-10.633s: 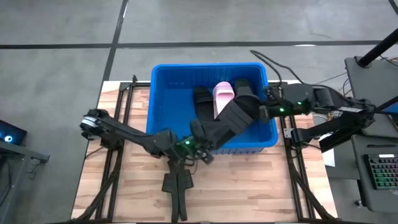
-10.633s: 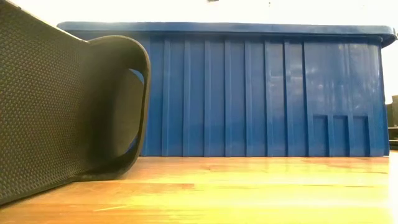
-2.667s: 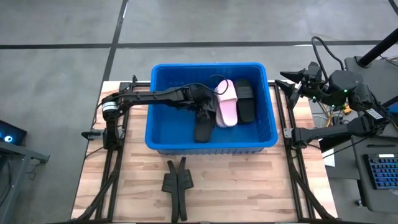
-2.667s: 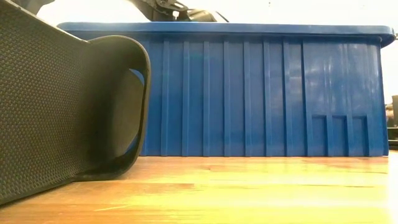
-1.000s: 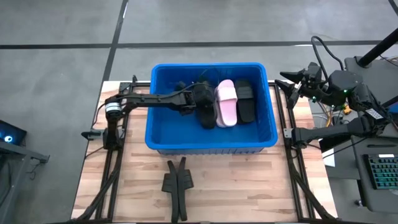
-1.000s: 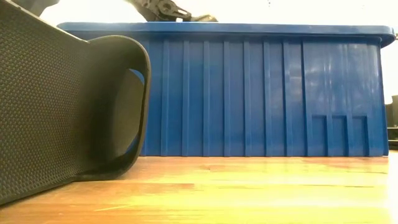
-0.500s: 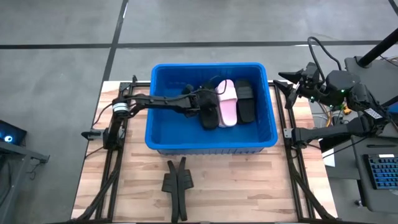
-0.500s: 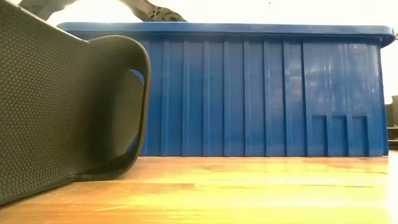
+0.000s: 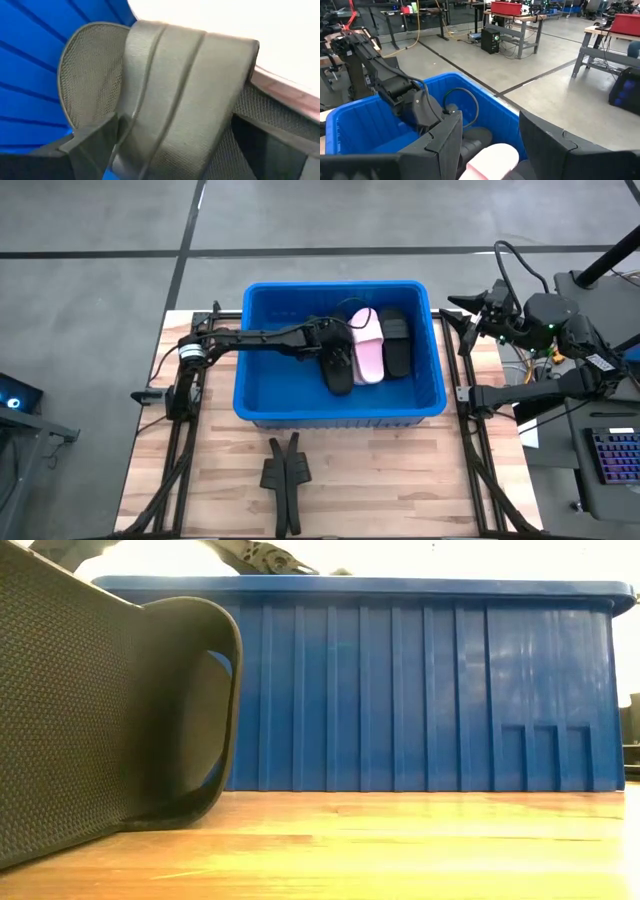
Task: Pick and place slides into bin
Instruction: Put the black slide into the blue bin
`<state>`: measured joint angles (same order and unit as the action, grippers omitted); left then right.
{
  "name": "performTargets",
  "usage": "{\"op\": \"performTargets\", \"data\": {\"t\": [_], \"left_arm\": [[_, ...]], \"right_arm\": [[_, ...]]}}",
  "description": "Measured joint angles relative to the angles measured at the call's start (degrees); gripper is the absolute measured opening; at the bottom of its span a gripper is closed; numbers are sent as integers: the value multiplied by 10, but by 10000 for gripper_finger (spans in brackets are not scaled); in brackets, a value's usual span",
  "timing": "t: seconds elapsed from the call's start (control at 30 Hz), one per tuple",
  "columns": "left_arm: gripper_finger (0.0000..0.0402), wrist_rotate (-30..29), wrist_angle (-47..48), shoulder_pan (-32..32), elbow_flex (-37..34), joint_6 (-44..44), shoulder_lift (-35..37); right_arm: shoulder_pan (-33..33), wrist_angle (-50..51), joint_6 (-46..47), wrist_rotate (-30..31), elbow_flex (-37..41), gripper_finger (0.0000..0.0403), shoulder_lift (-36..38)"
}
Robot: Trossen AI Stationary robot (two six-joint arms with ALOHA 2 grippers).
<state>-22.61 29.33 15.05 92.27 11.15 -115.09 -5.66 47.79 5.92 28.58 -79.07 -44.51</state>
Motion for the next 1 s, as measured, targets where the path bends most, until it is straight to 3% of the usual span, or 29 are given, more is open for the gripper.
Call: {"op": "performTargets", "data": {"t": [0.17,0.87,1.0], "left_arm": [[386,4,26,0,12,-41,0],[387,90,67,-1,12,-41,72],[387,160,85,-2,15,31,97]], "right_arm": [[0,0,-2,0,0,187,0],[0,17,-1,0,0,187,-1],[0,17,0,0,0,187,-1]]}}
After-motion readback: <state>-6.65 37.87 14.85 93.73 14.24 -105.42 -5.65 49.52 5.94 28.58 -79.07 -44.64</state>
